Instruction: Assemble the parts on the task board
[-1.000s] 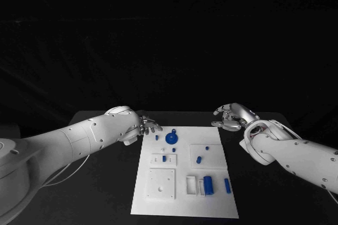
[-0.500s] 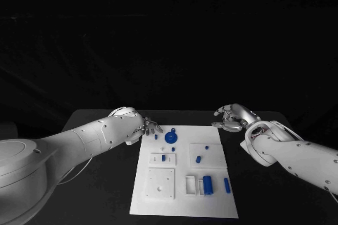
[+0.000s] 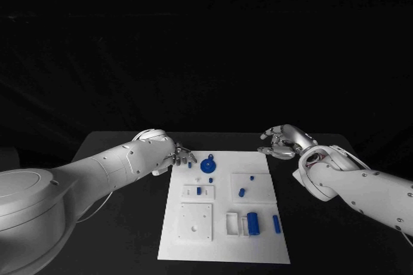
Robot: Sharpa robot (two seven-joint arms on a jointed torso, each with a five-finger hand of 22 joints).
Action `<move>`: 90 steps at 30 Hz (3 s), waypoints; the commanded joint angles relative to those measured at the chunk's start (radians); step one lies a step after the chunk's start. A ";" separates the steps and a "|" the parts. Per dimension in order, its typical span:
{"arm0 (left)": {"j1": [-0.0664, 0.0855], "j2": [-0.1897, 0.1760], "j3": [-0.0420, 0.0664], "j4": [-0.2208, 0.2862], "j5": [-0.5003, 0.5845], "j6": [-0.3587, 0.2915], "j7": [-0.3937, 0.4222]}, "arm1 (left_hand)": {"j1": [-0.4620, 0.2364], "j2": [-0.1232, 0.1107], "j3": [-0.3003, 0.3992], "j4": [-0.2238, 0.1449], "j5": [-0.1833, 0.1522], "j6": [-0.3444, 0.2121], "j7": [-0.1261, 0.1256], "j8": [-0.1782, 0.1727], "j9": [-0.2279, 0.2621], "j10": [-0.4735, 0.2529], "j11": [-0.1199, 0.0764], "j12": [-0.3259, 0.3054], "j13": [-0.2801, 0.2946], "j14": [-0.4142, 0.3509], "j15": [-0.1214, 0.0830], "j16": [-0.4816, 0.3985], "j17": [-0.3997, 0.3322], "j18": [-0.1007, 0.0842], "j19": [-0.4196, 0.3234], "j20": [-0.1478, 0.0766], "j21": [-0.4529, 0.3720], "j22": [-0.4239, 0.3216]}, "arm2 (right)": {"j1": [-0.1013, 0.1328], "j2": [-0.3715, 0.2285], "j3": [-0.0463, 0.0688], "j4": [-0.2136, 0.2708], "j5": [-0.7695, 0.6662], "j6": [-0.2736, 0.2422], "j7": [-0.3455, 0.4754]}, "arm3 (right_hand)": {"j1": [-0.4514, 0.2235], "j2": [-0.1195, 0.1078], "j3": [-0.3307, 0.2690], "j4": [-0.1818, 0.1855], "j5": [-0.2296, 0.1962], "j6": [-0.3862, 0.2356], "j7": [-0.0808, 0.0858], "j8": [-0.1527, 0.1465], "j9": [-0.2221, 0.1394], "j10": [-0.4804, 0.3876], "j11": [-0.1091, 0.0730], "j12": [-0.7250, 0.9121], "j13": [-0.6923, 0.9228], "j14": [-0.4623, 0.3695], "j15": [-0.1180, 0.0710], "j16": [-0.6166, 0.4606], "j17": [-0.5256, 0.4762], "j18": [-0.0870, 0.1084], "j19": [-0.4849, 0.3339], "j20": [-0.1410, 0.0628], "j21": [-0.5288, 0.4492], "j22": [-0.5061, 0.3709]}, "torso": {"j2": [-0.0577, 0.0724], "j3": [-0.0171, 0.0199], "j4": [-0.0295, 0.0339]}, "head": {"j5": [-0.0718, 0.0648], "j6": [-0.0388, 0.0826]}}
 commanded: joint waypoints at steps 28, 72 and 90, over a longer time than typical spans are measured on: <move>-0.012 0.025 0.002 -0.048 0.057 0.056 0.051 | 0.051 0.139 -0.034 -0.070 0.004 0.025 -0.002 0.011 -0.007 0.013 0.004 -0.006 -0.010 -0.003 0.004 0.007 -0.009 -0.018 -0.006 -0.134 -0.012 0.015 | 0.003 0.005 0.001 0.000 -0.011 0.005 0.006 | -0.005 -0.002 -0.007 0.000 0.007 -0.002 0.012 0.005 -0.001 -0.006 0.003 0.007 -0.002 0.005 0.002 -0.004 0.002 0.042 0.009 -0.003 -0.007 0.017 | -0.002 0.0005 0.0006 | -0.010 -0.015; -0.006 -0.053 0.004 0.053 0.185 -0.044 0.064 | 0.214 0.168 0.136 -0.082 0.010 0.127 -0.034 0.063 0.001 0.060 -0.025 -0.001 -0.016 0.037 -0.015 0.028 -0.018 -0.018 0.041 -0.145 -0.004 0.035 | 0.003 -0.001 0.001 -0.001 -0.014 0.015 0.000 | 0.001 0.001 -0.007 -0.004 0.003 0.001 0.011 0.007 -0.001 -0.007 0.002 0.009 -0.005 0.005 0.002 -0.005 0.002 0.042 0.009 -0.004 -0.007 0.017 | -0.004 0.0014 0.0069 | -0.013 -0.012; 0.007 -0.296 0.000 0.468 0.220 -0.152 0.028 | 0.146 0.172 0.154 -0.122 0.184 0.178 -0.053 0.078 -0.009 0.108 -0.045 0.005 -0.015 0.083 -0.032 0.041 -0.024 -0.013 0.081 -0.159 0.004 0.048 | 0.003 0.000 0.001 -0.016 -0.013 0.023 0.002 | 0.002 0.002 -0.007 -0.004 0.002 0.001 0.011 0.007 -0.001 -0.007 0.002 0.009 -0.006 0.005 0.001 -0.005 0.002 0.042 0.009 -0.004 -0.008 0.017 | -0.026 0.0082 0.0337 | -0.010 -0.031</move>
